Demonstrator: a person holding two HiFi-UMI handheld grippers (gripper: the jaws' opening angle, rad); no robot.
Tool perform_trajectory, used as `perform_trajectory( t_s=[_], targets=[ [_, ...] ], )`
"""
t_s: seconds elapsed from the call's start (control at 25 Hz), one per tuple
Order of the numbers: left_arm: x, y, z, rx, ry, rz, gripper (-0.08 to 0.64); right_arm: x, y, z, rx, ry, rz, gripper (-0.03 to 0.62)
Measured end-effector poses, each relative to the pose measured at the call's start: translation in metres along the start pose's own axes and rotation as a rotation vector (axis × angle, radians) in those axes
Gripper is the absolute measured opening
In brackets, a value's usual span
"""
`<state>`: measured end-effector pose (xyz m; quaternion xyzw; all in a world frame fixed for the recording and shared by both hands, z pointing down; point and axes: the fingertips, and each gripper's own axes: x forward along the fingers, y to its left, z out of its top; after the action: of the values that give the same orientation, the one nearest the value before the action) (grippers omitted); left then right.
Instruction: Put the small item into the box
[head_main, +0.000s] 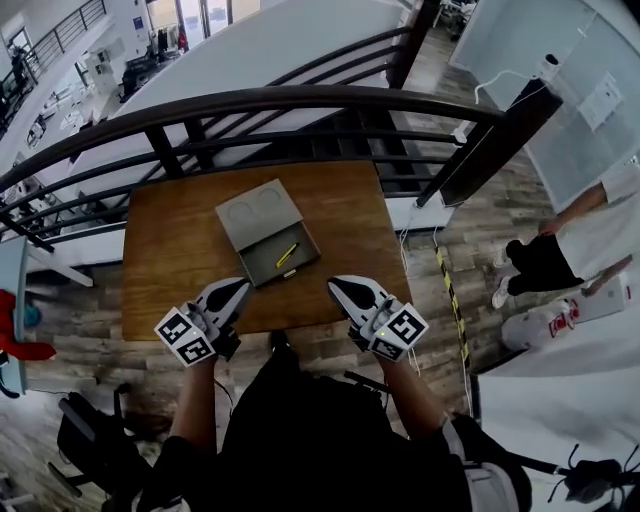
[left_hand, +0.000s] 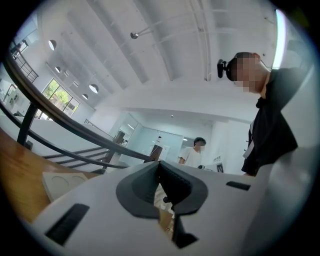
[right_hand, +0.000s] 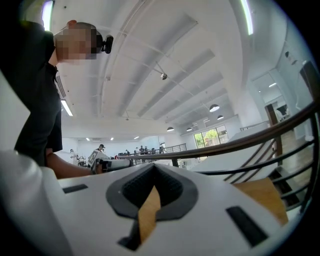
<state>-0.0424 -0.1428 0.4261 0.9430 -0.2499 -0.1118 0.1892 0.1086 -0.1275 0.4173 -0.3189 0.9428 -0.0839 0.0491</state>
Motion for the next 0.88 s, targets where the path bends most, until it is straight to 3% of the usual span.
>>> perform_trajectory(
  t_s=[0.4,0.64,0.88],
  targets=[
    [-0.053,-0.063,-0.049,-0.043,0.058,-0.016,0.015,-0.029,0.070,-0.036,0.050,0.016,0.053,0.011],
    [-0.057,-0.071,-0.051,-0.032,0.074,-0.065,0.015,-0.030,0.100,-0.040,0.032,0.041,0.111,0.011],
    [-0.054,-0.070,-0.034,0.004,0.092,-0.132,0.015,-0.011,0.104,-0.029,0.001,0.059,0.089,0.011]
  ],
)
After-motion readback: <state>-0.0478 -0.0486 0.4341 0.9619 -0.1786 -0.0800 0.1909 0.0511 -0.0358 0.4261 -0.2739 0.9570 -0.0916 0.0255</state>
